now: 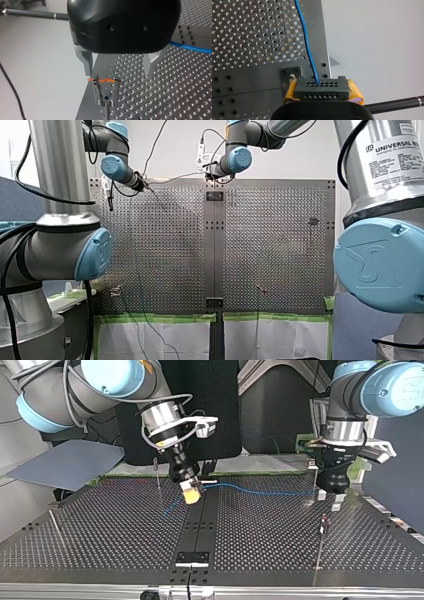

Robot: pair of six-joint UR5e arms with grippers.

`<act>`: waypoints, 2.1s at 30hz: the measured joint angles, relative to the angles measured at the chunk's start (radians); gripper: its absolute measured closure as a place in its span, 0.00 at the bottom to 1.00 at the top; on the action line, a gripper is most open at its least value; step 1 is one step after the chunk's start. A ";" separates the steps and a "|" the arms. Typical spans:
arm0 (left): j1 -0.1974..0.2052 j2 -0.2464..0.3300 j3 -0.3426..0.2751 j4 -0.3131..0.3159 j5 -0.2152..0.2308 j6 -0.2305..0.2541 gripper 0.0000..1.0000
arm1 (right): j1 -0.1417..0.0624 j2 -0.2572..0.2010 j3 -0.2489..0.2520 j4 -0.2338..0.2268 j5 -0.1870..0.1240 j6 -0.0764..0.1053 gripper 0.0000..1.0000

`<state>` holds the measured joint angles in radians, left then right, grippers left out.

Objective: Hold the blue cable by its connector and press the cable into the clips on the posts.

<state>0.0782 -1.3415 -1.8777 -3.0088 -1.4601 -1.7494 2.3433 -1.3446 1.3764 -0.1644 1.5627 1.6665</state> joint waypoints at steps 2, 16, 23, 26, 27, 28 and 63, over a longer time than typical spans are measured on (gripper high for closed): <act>0.000 0.000 0.000 0.002 0.016 0.016 0.02 | 0.000 0.000 0.000 0.000 0.000 0.000 1.00; 0.004 0.003 -0.001 0.003 0.050 0.138 0.02 | -0.002 0.001 0.000 -0.001 0.000 0.001 1.00; 0.004 0.004 -0.001 -0.001 0.049 0.202 0.02 | -0.002 0.001 0.000 -0.001 0.001 0.001 1.00; 0.003 0.005 -0.001 -0.004 0.038 0.228 0.02 | -0.002 0.001 0.001 0.000 0.001 0.001 1.00; 0.003 0.006 -0.001 -0.005 0.035 0.236 0.02 | -0.002 0.001 0.000 0.000 0.001 0.001 1.00; 0.003 0.006 -0.001 -0.005 0.033 0.244 0.02 | -0.003 0.001 0.001 0.000 0.001 0.001 1.00; -0.212 -0.015 -0.022 -0.103 0.151 0.109 0.02 | -0.004 0.003 0.000 -0.001 0.002 0.001 1.00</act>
<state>-0.1338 -1.3560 -1.8997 -3.1122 -1.3092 -1.6405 2.3397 -1.3416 1.3769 -0.1658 1.5648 1.6677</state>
